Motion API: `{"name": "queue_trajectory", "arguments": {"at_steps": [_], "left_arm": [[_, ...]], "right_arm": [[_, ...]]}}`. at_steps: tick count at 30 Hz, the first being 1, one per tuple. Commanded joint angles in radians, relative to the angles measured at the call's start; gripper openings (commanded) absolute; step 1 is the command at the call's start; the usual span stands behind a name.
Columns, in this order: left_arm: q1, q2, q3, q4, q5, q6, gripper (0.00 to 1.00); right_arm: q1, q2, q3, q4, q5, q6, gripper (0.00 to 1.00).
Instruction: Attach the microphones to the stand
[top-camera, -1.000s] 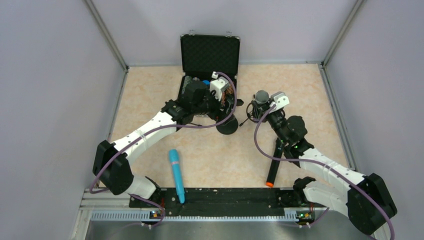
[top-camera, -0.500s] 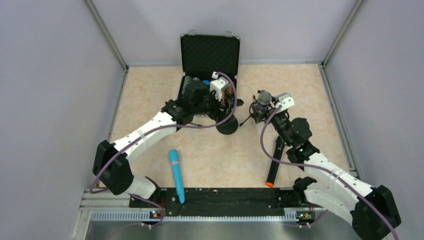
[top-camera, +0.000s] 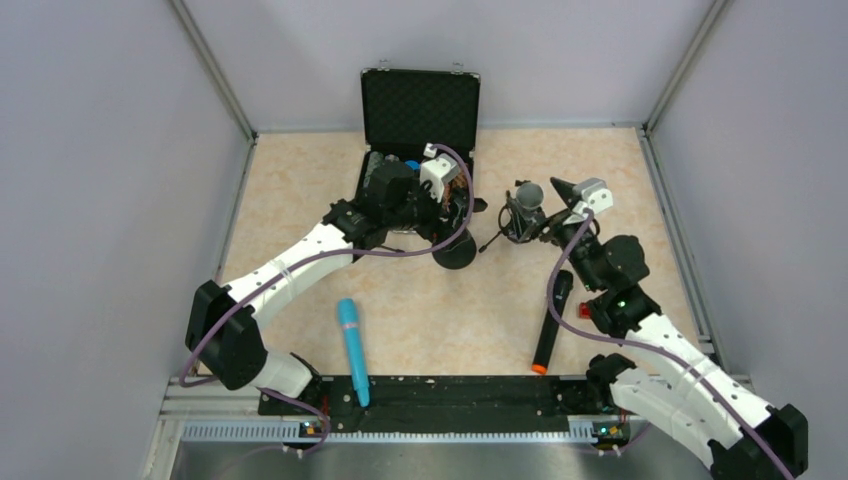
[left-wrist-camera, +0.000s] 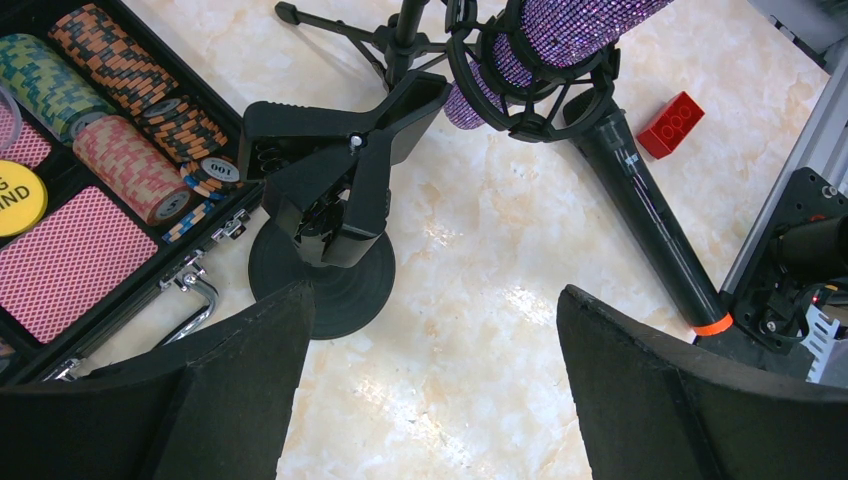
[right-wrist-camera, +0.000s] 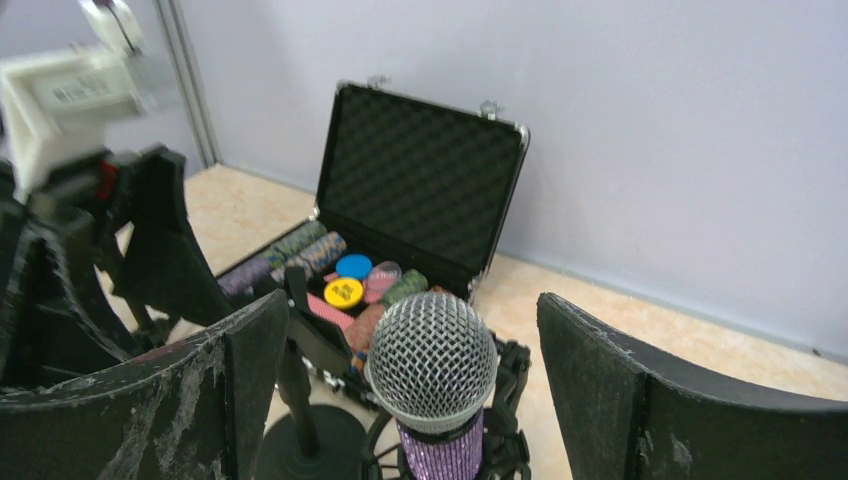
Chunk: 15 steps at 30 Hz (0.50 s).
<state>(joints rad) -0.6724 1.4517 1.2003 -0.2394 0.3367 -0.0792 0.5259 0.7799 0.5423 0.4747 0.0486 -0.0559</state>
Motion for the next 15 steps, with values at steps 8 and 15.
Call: {"name": "queue_trajectory", "arguments": {"at_steps": [8, 15], "left_arm": [[-0.003, 0.007, 0.006, 0.039, 0.020, -0.009, 0.94], [-0.003, -0.003, 0.006, 0.036, -0.007, -0.003, 0.94]], "right_arm": [[-0.007, -0.070, 0.154, -0.046, -0.108, 0.037, 0.91], [-0.007, 0.000, 0.270, -0.159, -0.268, 0.119, 0.91]]}}
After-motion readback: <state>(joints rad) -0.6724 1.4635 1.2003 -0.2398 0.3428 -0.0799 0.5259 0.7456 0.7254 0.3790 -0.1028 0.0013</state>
